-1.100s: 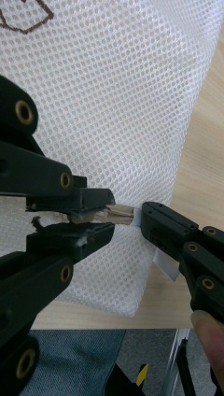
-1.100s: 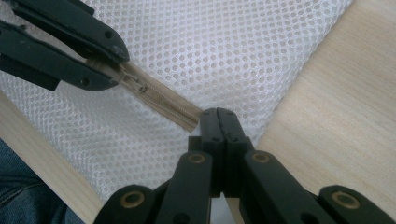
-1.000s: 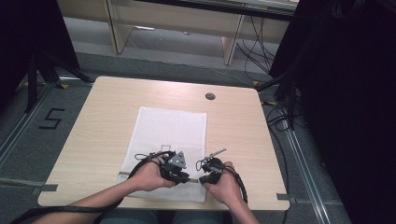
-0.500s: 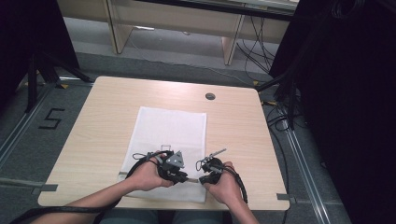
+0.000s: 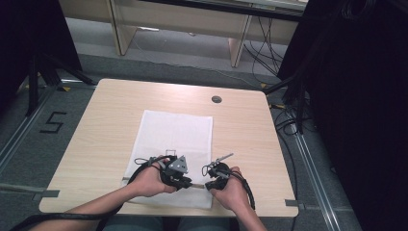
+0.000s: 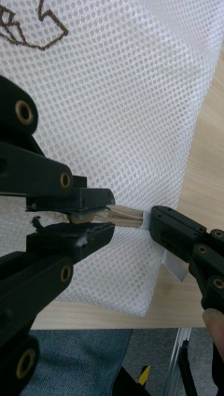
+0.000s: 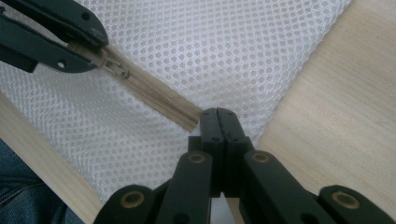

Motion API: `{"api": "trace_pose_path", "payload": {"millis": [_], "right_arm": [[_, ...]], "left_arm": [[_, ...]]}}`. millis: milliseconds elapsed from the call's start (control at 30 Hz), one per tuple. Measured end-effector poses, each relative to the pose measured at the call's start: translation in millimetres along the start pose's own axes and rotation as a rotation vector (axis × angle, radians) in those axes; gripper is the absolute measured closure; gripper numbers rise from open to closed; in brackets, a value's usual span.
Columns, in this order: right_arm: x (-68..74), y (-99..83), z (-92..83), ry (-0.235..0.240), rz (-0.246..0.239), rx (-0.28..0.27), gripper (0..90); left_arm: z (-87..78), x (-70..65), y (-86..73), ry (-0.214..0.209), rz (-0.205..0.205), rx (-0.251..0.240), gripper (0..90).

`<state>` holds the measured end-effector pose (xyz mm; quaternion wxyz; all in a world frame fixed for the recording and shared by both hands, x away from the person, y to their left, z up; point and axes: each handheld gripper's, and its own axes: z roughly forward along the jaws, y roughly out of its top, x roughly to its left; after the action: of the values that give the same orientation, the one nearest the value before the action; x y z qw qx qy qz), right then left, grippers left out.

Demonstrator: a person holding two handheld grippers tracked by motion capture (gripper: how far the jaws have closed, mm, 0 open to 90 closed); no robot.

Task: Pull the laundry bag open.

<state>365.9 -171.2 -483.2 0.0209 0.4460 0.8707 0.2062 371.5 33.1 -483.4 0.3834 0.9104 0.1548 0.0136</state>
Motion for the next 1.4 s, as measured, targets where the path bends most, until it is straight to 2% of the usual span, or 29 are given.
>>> {"api": "trace_pose_path", "payload": {"millis": [33, 200, 233, 267, 333, 367, 400, 467, 533, 567, 600, 667, 733, 800, 833, 900, 1000, 1033, 1067, 1133, 1200, 1233, 1267, 1333, 1367, 1400], "right_arm": [[1.1, -0.2, -0.5, -0.002, 0.015, 0.005, 90.0], [1.0, -0.3, -0.4, -0.005, 0.017, 0.003, 90.0], [0.7, -0.2, -0.4, -0.002, 0.019, 0.004, 90.0], [0.7, -0.2, -0.4, -0.002, 0.019, 0.004, 90.0], [-0.3, -0.2, 0.1, -0.001, 0.002, -0.008, 90.0], [0.9, -0.2, -0.5, -0.003, 0.021, 0.005, 90.0], [0.8, -0.2, -0.4, -0.004, 0.019, 0.003, 90.0], [1.0, -0.3, -0.4, -0.005, 0.019, 0.003, 90.0], [0.8, -0.4, -0.4, -0.005, 0.019, 0.003, 90.0], [0.0, -0.5, 0.0, -0.003, 0.007, -0.005, 90.0], [0.7, -0.6, -0.5, -0.004, 0.02, 0.003, 90.0], [-0.4, -0.3, 0.0, -0.001, 0.0, -0.008, 90.0], [-0.4, -0.3, 0.1, -0.001, 0.001, -0.008, 90.0], [0.3, -0.6, 0.0, 0.0, 0.017, -0.003, 90.0], [0.2, -0.7, 0.2, 0.005, 0.018, -0.004, 90.0], [0.0, -0.7, 0.3, 0.006, 0.015, -0.005, 90.0], [-0.4, -0.7, 0.3, 0.004, 0.006, -0.011, 90.0], [0.6, -0.8, -0.1, 0.007, 0.029, 0.001, 90.0], [0.6, -0.8, -0.1, 0.007, 0.029, 0.001, 90.0], [-0.4, -0.7, 0.2, 0.004, 0.007, -0.011, 90.0], [-0.3, -0.7, 0.2, 0.003, 0.006, -0.011, 90.0], [2.8, -1.0, -0.6, 0.007, 0.052, 0.008, 90.0], [2.0, -1.0, -0.3, 0.006, 0.04, 0.002, 90.0], [1.7, -1.0, 0.0, 0.003, 0.03, -0.002, 90.0], [1.7, -1.0, 0.0, 0.003, 0.031, -0.002, 90.0], [1.7, -0.7, -0.2, 0.004, 0.033, 0.002, 90.0]], "left_arm": [[-0.3, -0.2, -0.1, -0.001, -0.003, -0.003, 81.8], [-3.9, 0.6, -0.9, 0.002, 0.001, 0.004, 81.8], [-4.3, 0.9, -1.8, -0.004, -0.016, -0.006, 81.8], [-4.3, 0.9, -1.8, -0.004, -0.016, -0.006, 81.7], [-4.6, 1.1, -2.8, -0.002, -0.008, -0.002, 81.8], [-4.7, 1.3, -2.8, 0.0, -0.001, 0.001, 81.8], [-5.0, 2.5, -2.5, 0.001, 0.013, 0.005, 81.8], [-4.5, 1.0, -2.6, 0.0, -0.007, 0.001, 81.8], [-5.1, 1.4, -2.1, 0.0, 0.008, 0.007, 81.8], [-5.9, 1.3, -2.6, 0.005, 0.003, 0.012, 81.8], [-6.0, 1.0, -2.9, -0.002, -0.012, 0.003, 81.8], [-6.8, 1.8, -3.0, 0.01, 0.014, 0.019, 81.8], [-6.4, 0.6, -3.3, 0.004, -0.007, 0.003, 81.7], [-6.4, 0.7, -3.4, 0.003, -0.006, 0.004, 81.7], [-6.9, 1.6, -3.1, 0.0, 0.01, 0.004, 81.8], [-7.2, 1.6, -3.2, 0.001, 0.012, 0.007, 81.8], [-9.3, 1.7, -5.2, 0.001, -0.002, 0.005, 81.8], [-9.9, 1.7, -6.3, -0.001, -0.016, -0.003, 81.7], [-9.9, 1.7, -6.3, -0.001, -0.016, -0.003, 81.8], [-10.6, 2.2, -7.4, -0.002, -0.016, -0.003, 81.8], [-10.4, 1.5, -7.5, 0.0, -0.016, -0.003, 81.8], [-11.1, 2.8, -6.9, 0.002, 0.01, 0.003, 81.8], [-10.8, 1.8, -7.4, -0.002, -0.012, -0.003, 81.8], [-11.2, 2.7, -6.9, 0.001, 0.009, 0.004, 81.8], [-11.1, 2.5, -6.9, 0.002, 0.007, 0.005, 81.8], [-10.3, 1.2, -7.2, 0.001, -0.012, 0.0, 81.8]]}}
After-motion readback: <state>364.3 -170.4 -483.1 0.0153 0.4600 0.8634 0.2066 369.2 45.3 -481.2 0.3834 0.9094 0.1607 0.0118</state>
